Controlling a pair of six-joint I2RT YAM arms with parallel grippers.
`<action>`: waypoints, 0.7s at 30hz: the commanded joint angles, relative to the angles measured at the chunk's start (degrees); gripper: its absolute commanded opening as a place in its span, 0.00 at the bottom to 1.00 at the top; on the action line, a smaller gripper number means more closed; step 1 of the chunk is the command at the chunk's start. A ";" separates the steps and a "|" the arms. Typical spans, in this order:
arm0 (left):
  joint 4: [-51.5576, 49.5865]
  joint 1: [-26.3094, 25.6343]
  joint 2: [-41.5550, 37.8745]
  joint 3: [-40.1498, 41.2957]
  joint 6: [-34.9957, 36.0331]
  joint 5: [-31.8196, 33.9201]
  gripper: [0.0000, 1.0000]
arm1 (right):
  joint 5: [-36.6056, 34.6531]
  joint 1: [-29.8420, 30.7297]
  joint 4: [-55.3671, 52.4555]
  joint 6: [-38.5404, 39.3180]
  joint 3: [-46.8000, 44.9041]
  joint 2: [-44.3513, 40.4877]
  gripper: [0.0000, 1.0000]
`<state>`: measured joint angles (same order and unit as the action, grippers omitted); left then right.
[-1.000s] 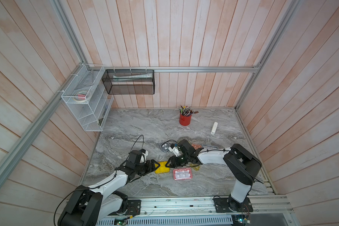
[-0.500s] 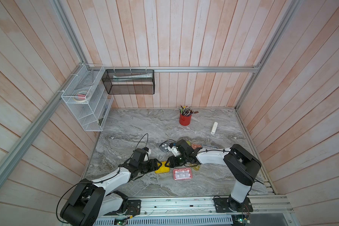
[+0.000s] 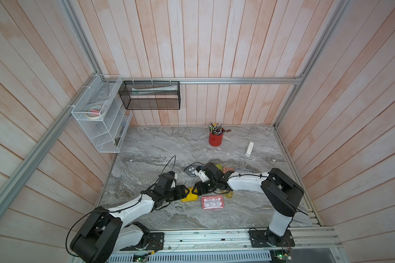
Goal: Close pillboxes
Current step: Close the lid on the pillbox.
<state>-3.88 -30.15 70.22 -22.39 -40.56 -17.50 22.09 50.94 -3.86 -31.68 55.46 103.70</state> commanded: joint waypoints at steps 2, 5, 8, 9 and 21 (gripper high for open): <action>-11.12 -0.99 2.64 4.11 -1.30 4.05 0.72 | -3.95 0.39 -5.63 1.35 0.21 0.85 0.54; -10.99 -1.73 3.40 3.90 -1.11 4.01 0.72 | -4.63 0.39 -5.80 1.36 -0.18 0.37 0.54; -11.06 -2.43 4.13 3.75 -1.19 4.19 0.72 | -5.03 0.39 -5.81 1.19 -0.58 0.01 0.54; -11.02 -2.61 4.14 3.81 -1.28 4.22 0.72 | -5.03 0.39 -5.81 1.18 -0.58 0.01 0.54; -11.08 -3.77 3.88 4.08 -2.05 5.03 0.71 | -6.87 0.38 -7.65 1.28 -0.78 -0.84 0.54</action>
<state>-2.96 -33.23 70.72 -22.48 -41.32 -14.06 18.81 51.31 -5.67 -31.20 55.66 103.04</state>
